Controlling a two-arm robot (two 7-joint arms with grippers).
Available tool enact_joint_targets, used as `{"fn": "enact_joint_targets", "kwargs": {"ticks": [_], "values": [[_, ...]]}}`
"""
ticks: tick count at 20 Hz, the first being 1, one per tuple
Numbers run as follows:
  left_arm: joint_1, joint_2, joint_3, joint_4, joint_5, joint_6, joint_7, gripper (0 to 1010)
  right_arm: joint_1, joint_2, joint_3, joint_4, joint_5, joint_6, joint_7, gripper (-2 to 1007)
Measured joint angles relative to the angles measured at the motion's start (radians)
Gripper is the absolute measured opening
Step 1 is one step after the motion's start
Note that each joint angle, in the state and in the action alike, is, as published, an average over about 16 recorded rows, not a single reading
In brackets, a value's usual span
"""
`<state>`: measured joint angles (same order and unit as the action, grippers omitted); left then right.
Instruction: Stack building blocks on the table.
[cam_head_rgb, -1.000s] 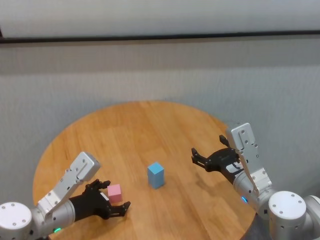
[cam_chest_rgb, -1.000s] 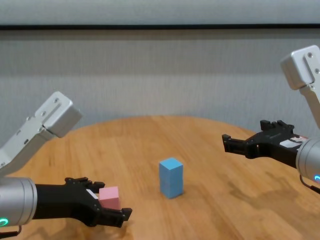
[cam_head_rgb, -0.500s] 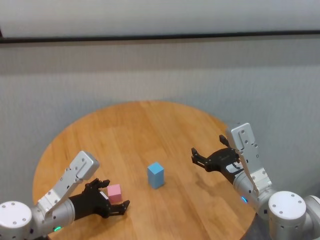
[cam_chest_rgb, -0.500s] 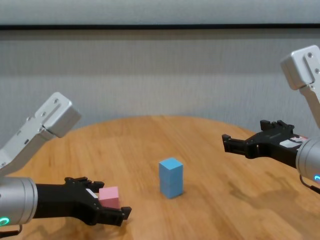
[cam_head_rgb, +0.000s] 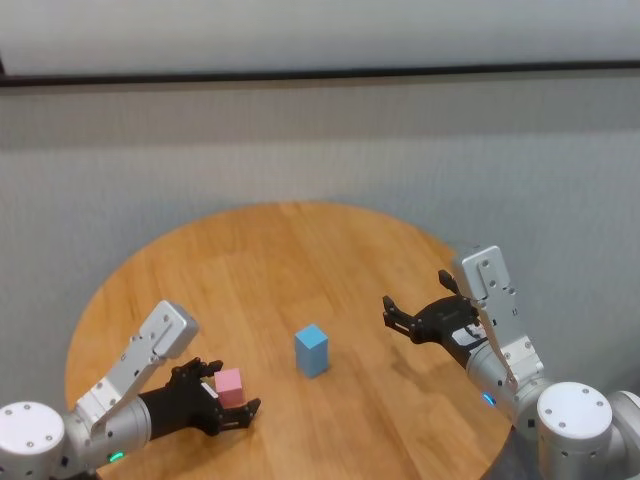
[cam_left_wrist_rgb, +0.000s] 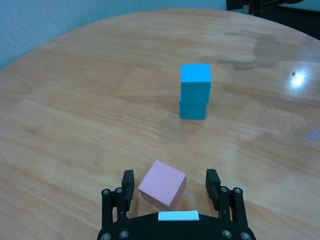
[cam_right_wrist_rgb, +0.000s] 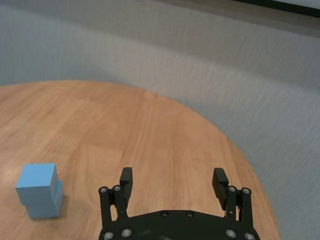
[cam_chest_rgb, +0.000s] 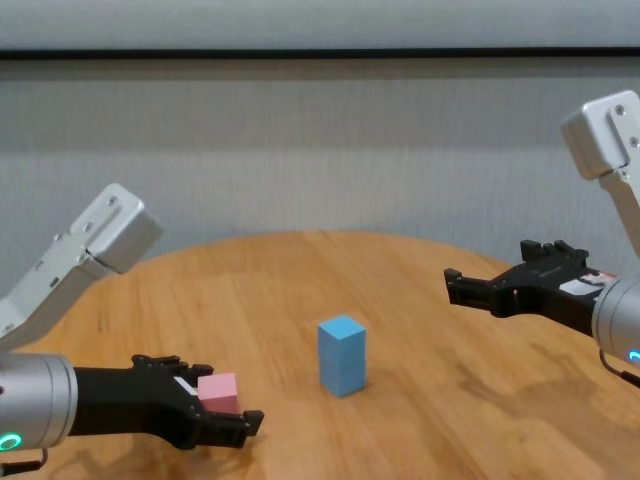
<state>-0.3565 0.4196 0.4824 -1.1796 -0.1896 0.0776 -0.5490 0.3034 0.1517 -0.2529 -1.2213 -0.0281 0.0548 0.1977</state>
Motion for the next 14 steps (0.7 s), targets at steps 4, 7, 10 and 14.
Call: {"fn": "enact_joint_targets", "kwargs": {"ticks": [4, 7, 10, 14], "values": [[-0.001, -0.001, 0.0, 0.002, -0.002, 0.001, -0.002, 841, 0.0, 0.0, 0.0, 0.0, 0.0, 0.0, 0.0, 1005], [-0.001, -0.001, 0.0, 0.001, -0.003, 0.002, -0.002, 758, 0.0, 0.0, 0.0, 0.0, 0.0, 0.0, 0.0, 1005], [-0.001, 0.0, 0.001, -0.001, -0.004, 0.003, -0.001, 681, 0.0, 0.0, 0.0, 0.0, 0.0, 0.0, 0.0, 1005], [0.0, 0.002, 0.001, -0.004, -0.004, 0.005, 0.0, 599, 0.0, 0.0, 0.0, 0.0, 0.0, 0.0, 0.0, 1005]]}}
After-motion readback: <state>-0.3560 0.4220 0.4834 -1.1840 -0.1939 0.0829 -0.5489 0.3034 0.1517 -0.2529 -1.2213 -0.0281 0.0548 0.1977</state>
